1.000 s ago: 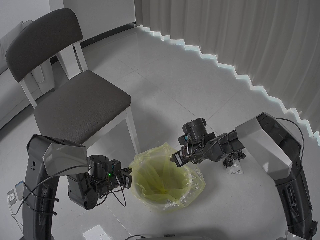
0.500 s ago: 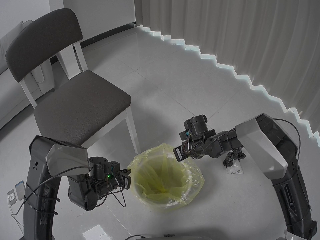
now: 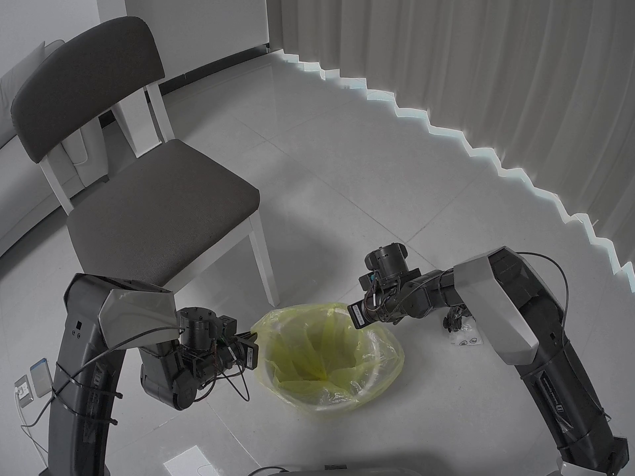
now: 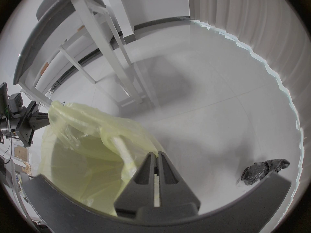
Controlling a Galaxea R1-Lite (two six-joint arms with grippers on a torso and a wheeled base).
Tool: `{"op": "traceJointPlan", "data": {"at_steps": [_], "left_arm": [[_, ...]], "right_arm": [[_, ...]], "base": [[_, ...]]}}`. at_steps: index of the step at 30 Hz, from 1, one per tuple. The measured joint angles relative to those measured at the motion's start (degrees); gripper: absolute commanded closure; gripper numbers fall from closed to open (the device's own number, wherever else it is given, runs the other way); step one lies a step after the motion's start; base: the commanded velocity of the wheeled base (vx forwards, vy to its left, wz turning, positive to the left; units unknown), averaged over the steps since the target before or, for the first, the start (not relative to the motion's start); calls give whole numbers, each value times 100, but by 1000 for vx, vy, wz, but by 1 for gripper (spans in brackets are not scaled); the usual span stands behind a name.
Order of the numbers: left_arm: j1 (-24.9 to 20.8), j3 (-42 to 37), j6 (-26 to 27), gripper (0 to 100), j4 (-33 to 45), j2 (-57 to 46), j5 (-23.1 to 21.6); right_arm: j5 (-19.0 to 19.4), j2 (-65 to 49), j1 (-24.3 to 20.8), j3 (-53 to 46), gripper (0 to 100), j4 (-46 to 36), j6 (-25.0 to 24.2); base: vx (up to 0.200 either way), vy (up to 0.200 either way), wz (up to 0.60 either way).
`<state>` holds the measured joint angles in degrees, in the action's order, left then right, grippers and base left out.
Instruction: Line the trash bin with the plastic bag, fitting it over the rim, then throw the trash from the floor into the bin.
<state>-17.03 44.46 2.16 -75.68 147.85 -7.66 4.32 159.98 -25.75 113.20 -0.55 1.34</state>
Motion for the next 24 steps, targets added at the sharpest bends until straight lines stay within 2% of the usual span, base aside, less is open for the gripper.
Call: {"op": "traceJointPlan", "data": {"at_steps": [5,6,18,24], "left_arm": [[11,41,-16,100,11,48,-2],[11,40,-20,100,11,52,-4],[-22,-6,-44,100,-38,66,-39],[-83,22,-202,100,-57,45,-49]], "right_arm": [[-22,96,10,116,100,-284,7],[-24,105,10,122,0,-352,16],[-71,-260,200,30,0,-511,-37],[-73,-791,327,-603,0,-486,-34]], "base": [[0,0,0],[0,0,0],[0,0,0],[0,0,0]]}}
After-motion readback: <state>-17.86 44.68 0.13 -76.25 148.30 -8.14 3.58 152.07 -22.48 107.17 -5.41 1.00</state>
